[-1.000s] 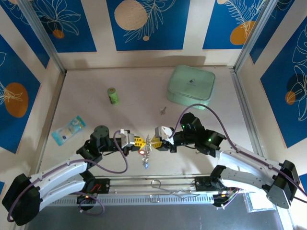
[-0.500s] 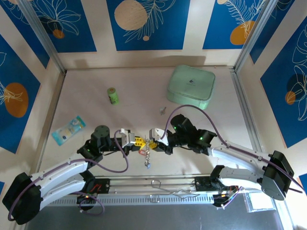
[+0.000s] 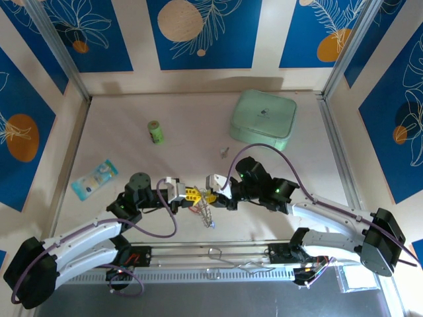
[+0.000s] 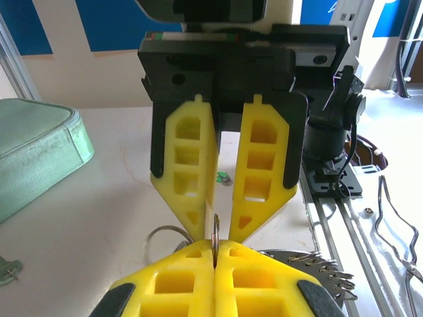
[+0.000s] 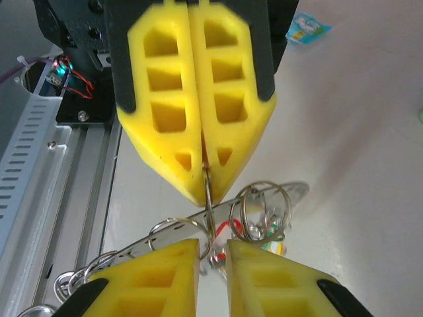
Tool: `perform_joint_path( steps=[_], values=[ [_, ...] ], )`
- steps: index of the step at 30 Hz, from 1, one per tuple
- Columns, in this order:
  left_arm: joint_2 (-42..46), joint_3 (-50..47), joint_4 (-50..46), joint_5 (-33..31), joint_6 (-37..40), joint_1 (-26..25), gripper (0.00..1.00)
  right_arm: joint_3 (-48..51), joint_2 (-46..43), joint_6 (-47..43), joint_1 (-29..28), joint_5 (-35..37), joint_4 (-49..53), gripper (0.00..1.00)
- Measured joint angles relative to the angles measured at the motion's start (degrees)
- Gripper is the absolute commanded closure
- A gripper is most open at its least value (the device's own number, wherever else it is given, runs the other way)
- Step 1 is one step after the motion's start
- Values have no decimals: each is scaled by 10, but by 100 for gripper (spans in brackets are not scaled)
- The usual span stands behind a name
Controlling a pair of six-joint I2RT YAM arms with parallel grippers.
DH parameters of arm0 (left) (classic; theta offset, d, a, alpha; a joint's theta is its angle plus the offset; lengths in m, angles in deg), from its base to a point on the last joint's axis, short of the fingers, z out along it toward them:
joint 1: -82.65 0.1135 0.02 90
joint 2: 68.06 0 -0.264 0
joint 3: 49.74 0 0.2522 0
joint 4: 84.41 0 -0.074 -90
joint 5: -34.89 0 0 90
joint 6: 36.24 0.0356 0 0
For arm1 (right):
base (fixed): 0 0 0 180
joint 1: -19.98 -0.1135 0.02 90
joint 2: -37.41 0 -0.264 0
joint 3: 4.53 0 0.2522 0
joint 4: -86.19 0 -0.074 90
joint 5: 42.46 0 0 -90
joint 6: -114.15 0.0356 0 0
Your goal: Put the keys on the keyring
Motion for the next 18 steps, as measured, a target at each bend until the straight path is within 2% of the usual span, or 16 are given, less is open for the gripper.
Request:
perform_joint_path(
  steps=[4,14,18],
  values=[
    [0,0,0,4,0,0,100,0,-9,2,0,-10,-8,77],
    [-2,0,7,7,0,0,100,0,-6,2,-1,-24,-13,84],
    [-5,0,7,11,0,0,100,-2,0,1,-1,-25,-13,95]
  ],
)
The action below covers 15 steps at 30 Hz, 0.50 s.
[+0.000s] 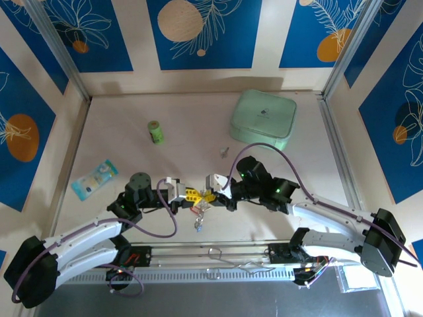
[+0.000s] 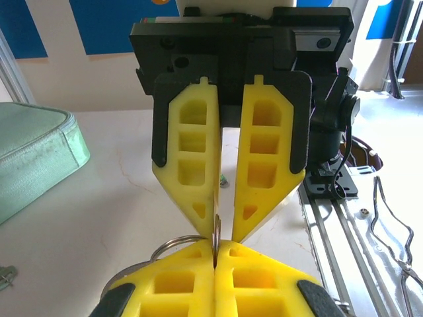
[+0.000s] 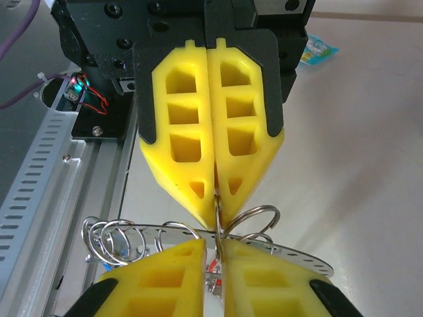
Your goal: Put the keys on the keyring
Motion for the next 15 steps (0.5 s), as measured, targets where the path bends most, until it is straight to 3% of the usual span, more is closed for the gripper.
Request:
perform_joint_path(
  steps=[2,5,9,15],
  values=[
    [0,0,0,0,0,0,100,-2,1,1,0,0,1,100],
    [-1,0,-1,0,1,0,100,-3,2,3,0,0,3,100],
    [-4,0,-1,0,3,0,90,-6,4,3,0,0,9,100],
    [-24,4,-9,0,9,-2,90,-13,18,3,-1,0,22,100]
  ],
)
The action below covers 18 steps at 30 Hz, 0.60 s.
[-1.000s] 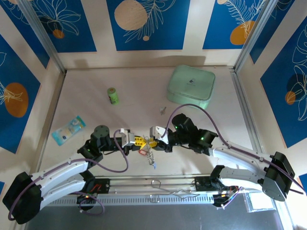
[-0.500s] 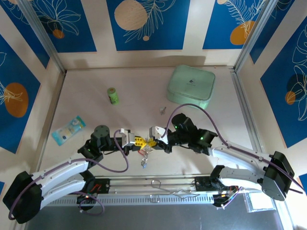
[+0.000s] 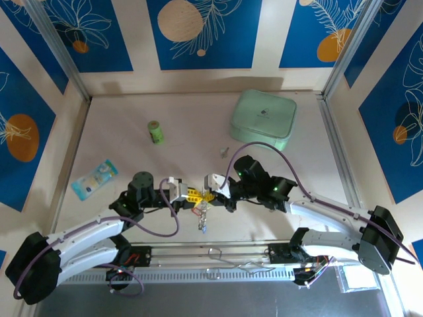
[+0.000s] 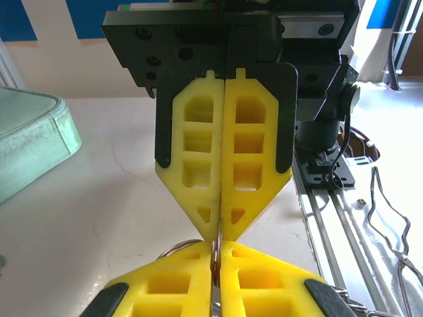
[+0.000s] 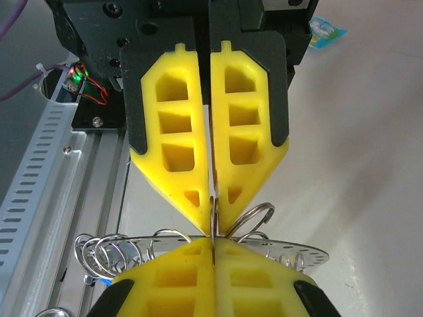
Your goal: Put the keys on the keyring
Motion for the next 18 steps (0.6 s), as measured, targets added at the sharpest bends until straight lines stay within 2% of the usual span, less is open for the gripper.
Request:
perform_joint_path(
  steps=[4,6,7,8,9,10,12,18],
  values=[
    [-3,0,-3,0,7,-3,91,-1,3,0,-2,0,6,100],
    [-3,0,-4,0,8,-4,100,-1,3,0,-2,0,6,100],
    [-2,0,-5,0,9,-4,100,-1,3,0,-2,0,7,100],
    [-2,0,-5,-3,10,-4,100,-1,3,0,-2,2,7,91],
    [-1,0,-5,-5,11,-4,100,-1,3,1,-2,3,6,76],
    [1,0,-5,-9,12,-5,100,-1,3,2,-1,4,3,66],
    [9,-1,-12,-24,18,-8,100,2,-7,10,5,2,-14,56],
    [72,-2,-22,-92,94,-37,100,54,-105,65,56,16,-61,54]
  ],
)
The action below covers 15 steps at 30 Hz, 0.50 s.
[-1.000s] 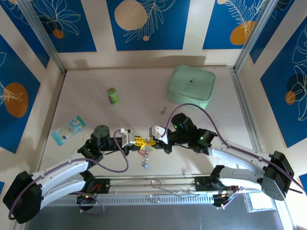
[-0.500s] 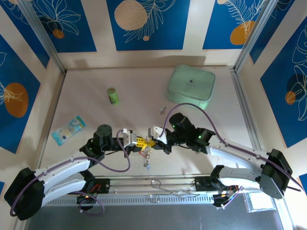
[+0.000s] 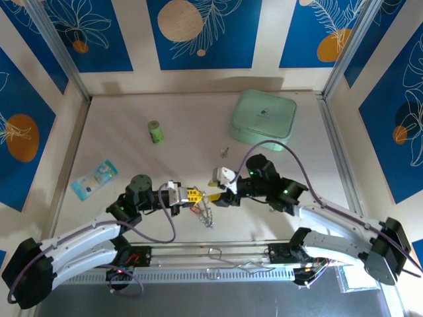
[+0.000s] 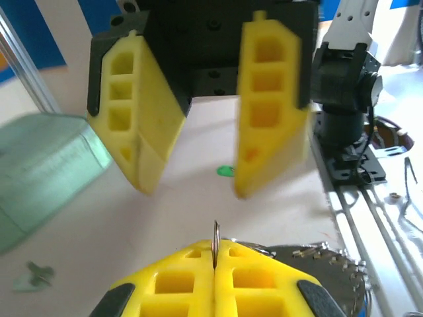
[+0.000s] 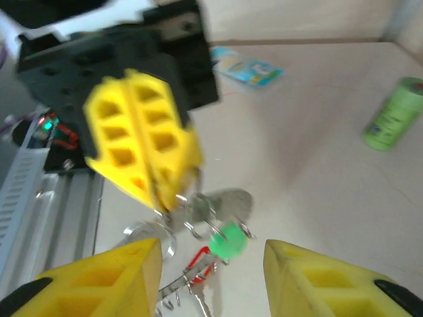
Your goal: Put the keys on the keyring
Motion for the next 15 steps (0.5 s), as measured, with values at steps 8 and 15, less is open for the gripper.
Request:
perform_joint_path(
  steps=[8,15],
  values=[
    [22,-12,0,-73,111,-17,100,62,-60,147,22,137,0,55],
    [12,-13,2,-102,164,-27,100,63,-61,268,24,224,65,56]
  ],
)
